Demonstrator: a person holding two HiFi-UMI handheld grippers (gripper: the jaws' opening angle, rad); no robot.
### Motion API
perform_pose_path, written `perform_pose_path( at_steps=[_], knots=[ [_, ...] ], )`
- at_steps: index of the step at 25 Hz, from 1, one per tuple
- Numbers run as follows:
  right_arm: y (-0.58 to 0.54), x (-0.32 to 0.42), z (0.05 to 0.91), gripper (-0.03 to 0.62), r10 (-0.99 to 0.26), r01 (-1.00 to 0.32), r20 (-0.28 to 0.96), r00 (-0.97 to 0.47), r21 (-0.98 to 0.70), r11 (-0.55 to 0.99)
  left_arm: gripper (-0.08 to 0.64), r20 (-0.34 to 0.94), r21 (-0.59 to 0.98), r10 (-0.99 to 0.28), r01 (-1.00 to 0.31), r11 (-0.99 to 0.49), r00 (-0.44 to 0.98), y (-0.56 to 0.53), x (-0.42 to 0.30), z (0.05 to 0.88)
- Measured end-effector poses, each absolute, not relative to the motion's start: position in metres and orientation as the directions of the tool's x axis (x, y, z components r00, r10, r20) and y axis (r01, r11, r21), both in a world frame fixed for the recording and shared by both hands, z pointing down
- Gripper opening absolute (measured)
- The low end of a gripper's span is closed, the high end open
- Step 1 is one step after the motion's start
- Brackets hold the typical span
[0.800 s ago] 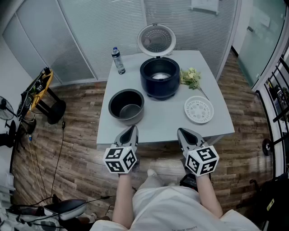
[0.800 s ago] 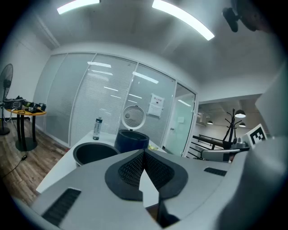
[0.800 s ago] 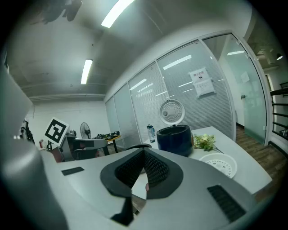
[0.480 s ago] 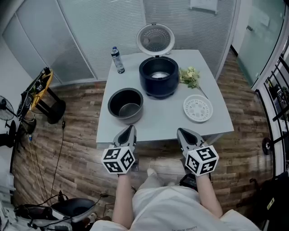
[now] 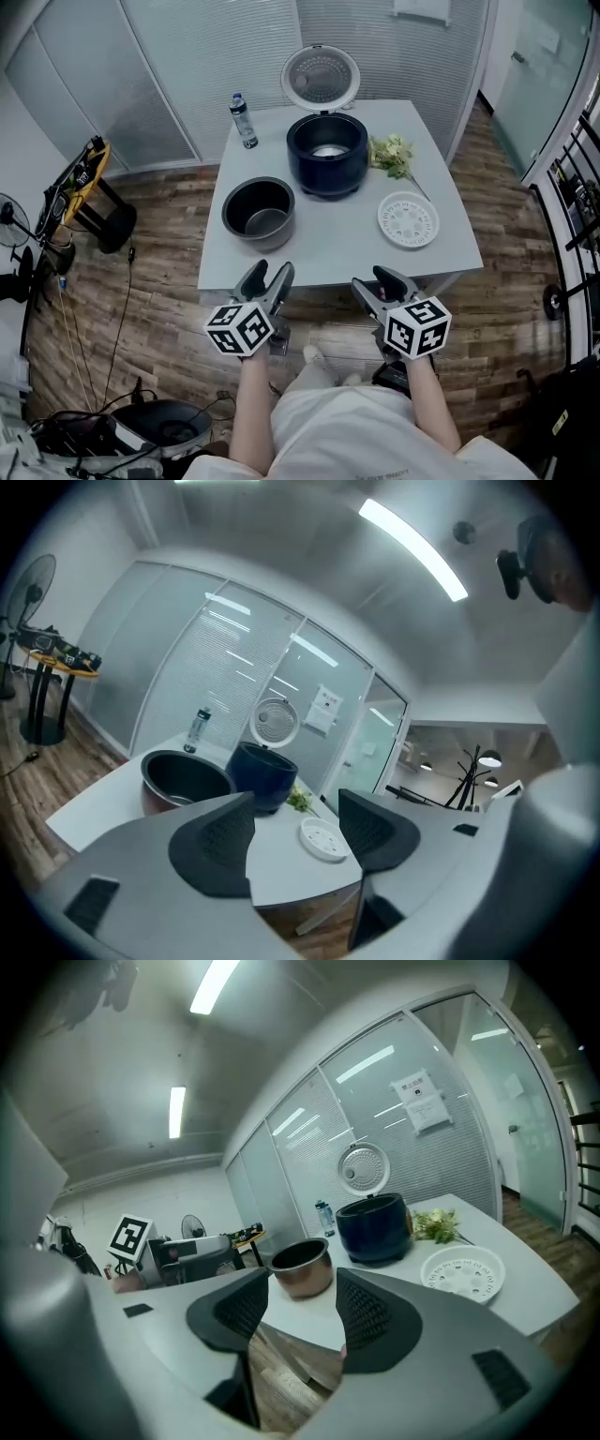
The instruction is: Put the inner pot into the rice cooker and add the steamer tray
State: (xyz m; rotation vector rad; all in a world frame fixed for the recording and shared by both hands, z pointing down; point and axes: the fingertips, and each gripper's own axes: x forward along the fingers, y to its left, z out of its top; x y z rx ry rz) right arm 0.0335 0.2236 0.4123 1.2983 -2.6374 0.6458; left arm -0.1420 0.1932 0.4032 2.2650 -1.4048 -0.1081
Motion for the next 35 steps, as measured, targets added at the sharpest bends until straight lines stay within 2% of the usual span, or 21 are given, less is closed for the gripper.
perform_pose_path(
  at_steps=[7,15,24,35],
  knots=[
    [0.224,0.038,0.421,0.222,-0.713,-0.773,0.31,-0.628,-0.348,0.53,0.268,0.212,0.382,-0.877,-0.862,-0.333,0.432,0.203,-0.149,0.409],
    [0.194,0.004,0.434,0.221,-0.655,-0.733,0.335,-0.677,-0.387,0.559,0.267,0.235,0.405,-0.909,-0.885,-0.23,0.344,0.19,-0.197,0.423],
    [0.107,-0.057,0.459,0.222,-0.618,-0.731,0.394,-0.68,-0.43,0.53,0.267,0.268,0.453,-0.917,-0.879,-0.152,0.296,0.11,-0.274,0.451],
    [0.014,-0.113,0.494,0.221,-0.582,-0.746,0.47,-0.664,-0.469,0.473,0.267,0.363,0.458,-0.878,-0.88,-0.124,0.313,0.011,-0.336,0.489]
  ],
)
